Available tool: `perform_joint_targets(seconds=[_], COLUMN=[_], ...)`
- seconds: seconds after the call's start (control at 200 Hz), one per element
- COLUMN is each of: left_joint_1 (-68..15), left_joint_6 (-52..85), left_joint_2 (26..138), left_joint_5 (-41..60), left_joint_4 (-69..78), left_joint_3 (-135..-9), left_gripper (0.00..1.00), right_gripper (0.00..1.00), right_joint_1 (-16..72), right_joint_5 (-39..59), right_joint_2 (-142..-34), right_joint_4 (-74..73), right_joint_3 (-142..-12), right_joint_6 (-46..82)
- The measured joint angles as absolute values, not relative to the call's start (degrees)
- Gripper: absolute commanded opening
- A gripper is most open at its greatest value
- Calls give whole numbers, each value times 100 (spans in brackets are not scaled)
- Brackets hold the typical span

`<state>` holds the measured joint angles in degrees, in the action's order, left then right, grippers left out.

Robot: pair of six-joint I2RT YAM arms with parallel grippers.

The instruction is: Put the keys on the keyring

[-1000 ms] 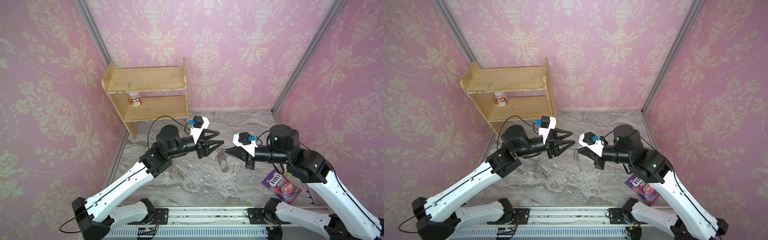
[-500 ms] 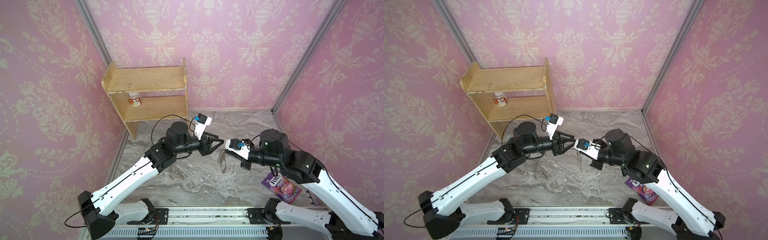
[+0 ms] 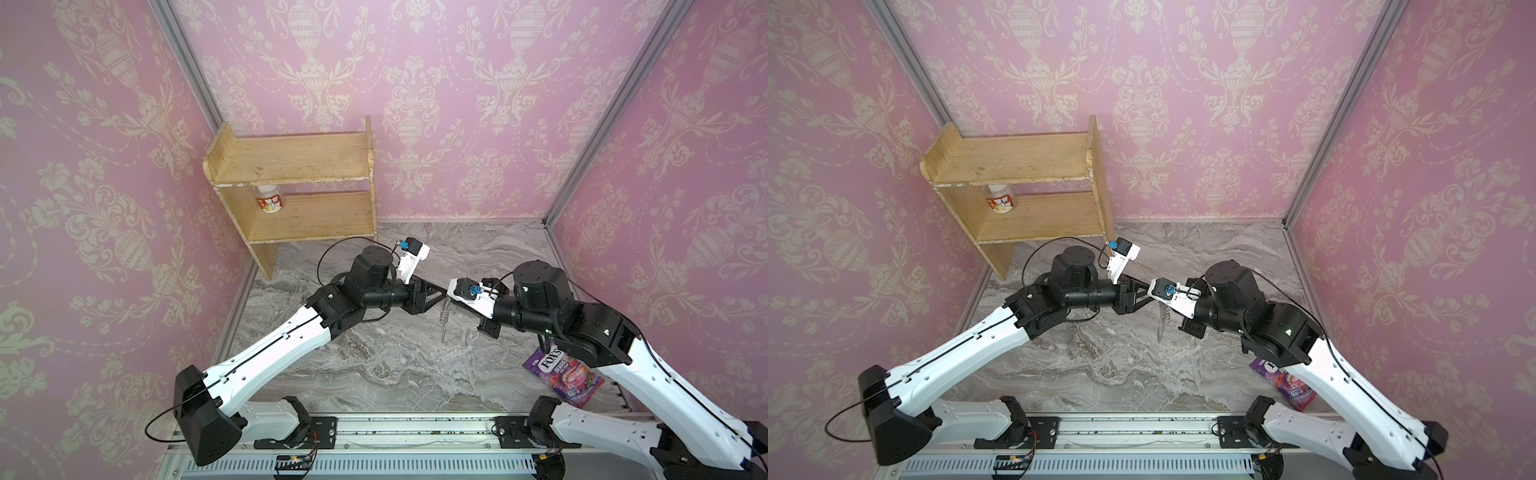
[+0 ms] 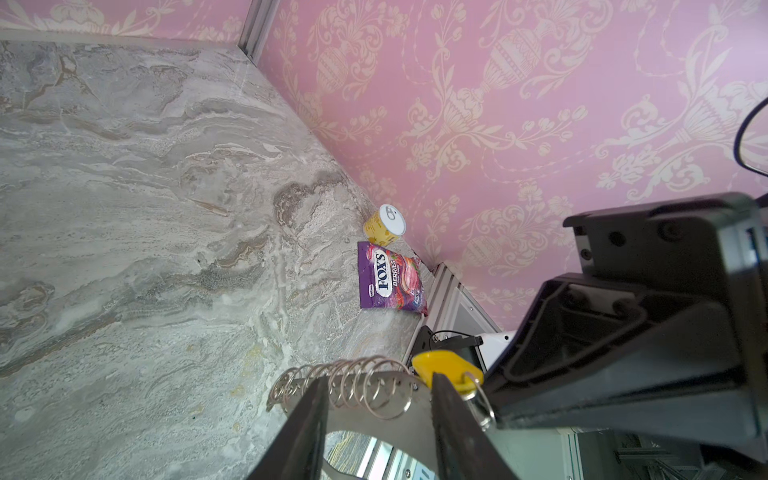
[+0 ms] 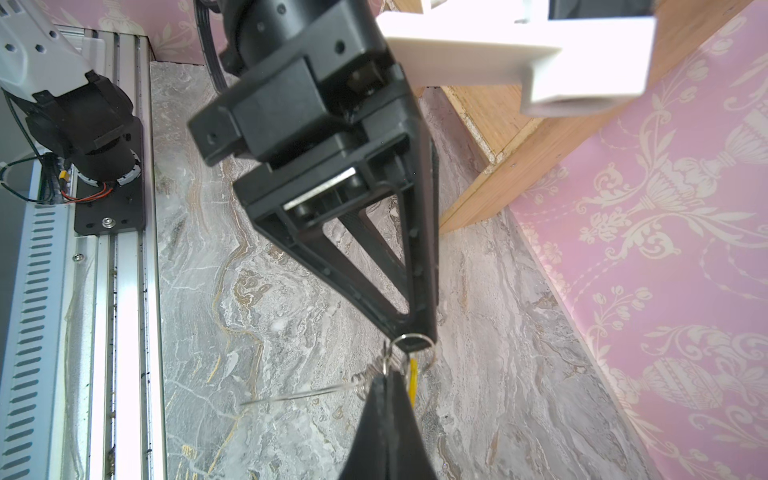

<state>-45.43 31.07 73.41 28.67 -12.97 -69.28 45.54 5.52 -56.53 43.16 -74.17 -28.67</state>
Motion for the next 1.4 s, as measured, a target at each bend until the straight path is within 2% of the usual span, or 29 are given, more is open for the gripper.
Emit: perform_joint_targets(seconds=[0.515, 0.71, 1.176, 1.401], left_joint_1=[-4473, -4473, -4475, -4475], left_joint_6=[3103, 3173, 3402, 3415], left_joint_2=[7054, 7091, 7277, 7319], left_joint_5=[2816, 2969, 3179, 3179], left_joint_4=[-1295, -1223, -1037, -1033], left_joint_3=[-6928, -6928, -6904, -6904], left_gripper=[46, 37, 35, 29], right_gripper=[0, 0, 0, 0], right_joint_1=[4554, 4554, 4571, 4591], right_joint_5=[443, 443, 296, 294], right_joint_2=[-5802, -5907, -5957, -5972], right_joint_4=[4318, 4318, 4313, 4311], right_joint_3=[-7387, -7387, -7387, -7387], right_joint_6=[-2875, -2875, -2875, -2875])
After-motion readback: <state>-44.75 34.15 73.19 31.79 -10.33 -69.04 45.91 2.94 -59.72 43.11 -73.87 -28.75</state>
